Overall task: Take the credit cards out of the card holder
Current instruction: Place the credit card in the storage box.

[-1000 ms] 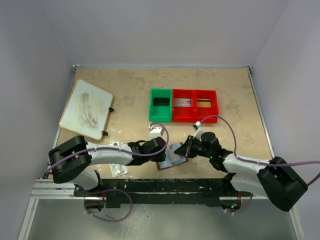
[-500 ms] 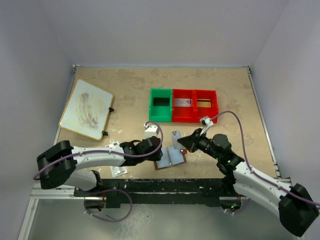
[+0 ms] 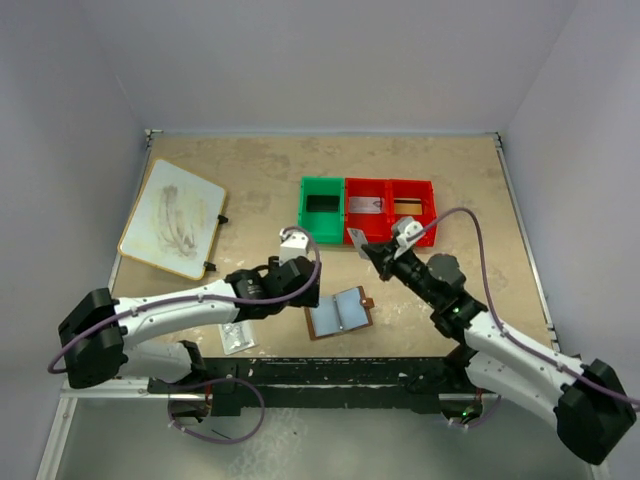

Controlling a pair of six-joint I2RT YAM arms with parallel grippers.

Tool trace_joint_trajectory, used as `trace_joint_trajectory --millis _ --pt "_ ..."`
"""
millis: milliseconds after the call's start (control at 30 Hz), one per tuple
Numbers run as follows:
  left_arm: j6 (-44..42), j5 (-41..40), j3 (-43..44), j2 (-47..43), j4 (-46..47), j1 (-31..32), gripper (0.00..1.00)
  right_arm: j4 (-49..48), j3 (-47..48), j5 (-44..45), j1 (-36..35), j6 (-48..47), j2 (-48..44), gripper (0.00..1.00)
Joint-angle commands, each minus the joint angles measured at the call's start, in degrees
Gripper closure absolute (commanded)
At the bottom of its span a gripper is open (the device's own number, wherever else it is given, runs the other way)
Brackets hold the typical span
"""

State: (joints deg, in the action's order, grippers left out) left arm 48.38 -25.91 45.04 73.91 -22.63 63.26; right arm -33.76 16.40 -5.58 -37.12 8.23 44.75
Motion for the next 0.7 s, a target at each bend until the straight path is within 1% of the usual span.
trace_joint_trajectory --millis 0,67,133,267,367,467,567,667 --pt "-4.1 -2.9 4.4 -5.9 -7.7 -6.5 0.31 -3.2 8.3 8.4 0.4 -15.2 8.9 1.0" --pt "-5.4 -2.6 5.5 -8.8 -10.9 -10.0 0.26 -4.2 10.3 8.5 1.3 -18.1 12.1 1.0" --pt "-6.9 -4.1 8.1 -11.2 -14.3 -12.0 0.22 -5.9 11.6 7.6 3.4 -20.2 14.8 1.0" --pt "-11.0 -8.7 16.8 -10.4 -23.5 -13.4 0.22 -4.7 15.0 2.9 10.1 -23.0 19.7 1.0" --pt "-13.2 -13.1 19.9 -8.8 -27.6 -13.6 0.22 -3.2 17.5 -0.9 12.3 -26.3 23.2 1.0" --pt "-14.4 -14.7 18.5 -9.1 -26.5 -13.8 0.21 0.1 20.6 -4.2 12.7 -31.0 26.0 1.0" --pt "-14.4 -16.8 13.1 -11.4 -22.4 -13.9 0.21 3.1 23.8 -5.6 12.6 -36.9 28.3 1.0" --pt "-12.9 -17.7 9.5 -12.5 -20.4 -14.0 0.21 2.3 24.8 -3.6 12.6 -44.3 29.6 1.0"
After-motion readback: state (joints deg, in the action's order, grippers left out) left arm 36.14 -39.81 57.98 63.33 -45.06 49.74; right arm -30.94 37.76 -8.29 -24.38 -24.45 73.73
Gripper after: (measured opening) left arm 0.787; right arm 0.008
